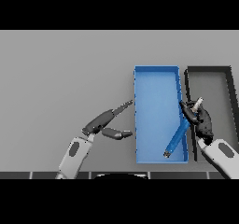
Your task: Pick up the blue pipe and place it into the blue bin.
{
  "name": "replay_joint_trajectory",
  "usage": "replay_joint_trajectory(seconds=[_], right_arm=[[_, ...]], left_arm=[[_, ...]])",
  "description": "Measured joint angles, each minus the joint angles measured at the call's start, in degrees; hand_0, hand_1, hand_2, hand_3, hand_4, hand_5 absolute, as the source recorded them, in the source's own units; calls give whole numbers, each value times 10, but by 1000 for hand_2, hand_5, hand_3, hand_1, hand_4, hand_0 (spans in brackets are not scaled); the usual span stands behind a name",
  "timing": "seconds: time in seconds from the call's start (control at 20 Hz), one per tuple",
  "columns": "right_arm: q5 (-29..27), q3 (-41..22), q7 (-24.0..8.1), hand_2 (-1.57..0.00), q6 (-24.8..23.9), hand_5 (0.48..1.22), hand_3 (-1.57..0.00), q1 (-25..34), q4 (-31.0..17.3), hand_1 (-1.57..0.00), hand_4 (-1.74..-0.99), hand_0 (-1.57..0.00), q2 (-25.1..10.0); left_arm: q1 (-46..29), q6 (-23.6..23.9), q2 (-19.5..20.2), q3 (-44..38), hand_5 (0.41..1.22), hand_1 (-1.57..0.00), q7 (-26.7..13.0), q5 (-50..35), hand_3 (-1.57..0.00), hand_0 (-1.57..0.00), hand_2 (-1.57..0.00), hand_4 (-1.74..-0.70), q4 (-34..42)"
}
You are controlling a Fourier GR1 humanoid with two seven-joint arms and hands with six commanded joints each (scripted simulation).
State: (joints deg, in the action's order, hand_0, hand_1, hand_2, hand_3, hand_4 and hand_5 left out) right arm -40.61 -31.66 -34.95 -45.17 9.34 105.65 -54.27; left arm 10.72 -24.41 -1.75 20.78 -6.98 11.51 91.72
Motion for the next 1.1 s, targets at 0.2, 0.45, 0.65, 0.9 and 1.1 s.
replay_joint_trajectory(seconds=[0.2, 0.45, 0.65, 0.9, 1.1], right_arm=[[-57, -125, 2, -143, 22, 934, -84, 84, -23, -143, -1083, -156, -75], [-60, -201, 8, -46, 24, 787, -27, 155, -32, -46, -1051, -51, -96], [-60, -235, 0, -18, 16, 696, -10, 176, -43, -18, -1033, -20, -92], [-82, -254, 0, -5, 20, 661, -3, 183, -47, -5, -1022, -6, -98], [-101, -275, 0, -5, 21, 643, -3, 206, -44, -5, -1022, -6, -106]], left_arm=[[-9, -4, 1, 2, 428, 1, -2, -4, 1, 1, 1, -886, 9], [0, 1, -3, -2, 428, 1, -3, -2, 1, 1, 1, -885, 0], [-9, 0, 1, 1, 429, 1, 5, 0, 1, 1, 1, -888, 2], [-6, 2, -2, 1, 431, 1, 2, 2, 1, 1, 1, -885, -1], [14, -1, 3, -12, 431, 1, -9, -5, 1, 1, 1, -885, -12]])
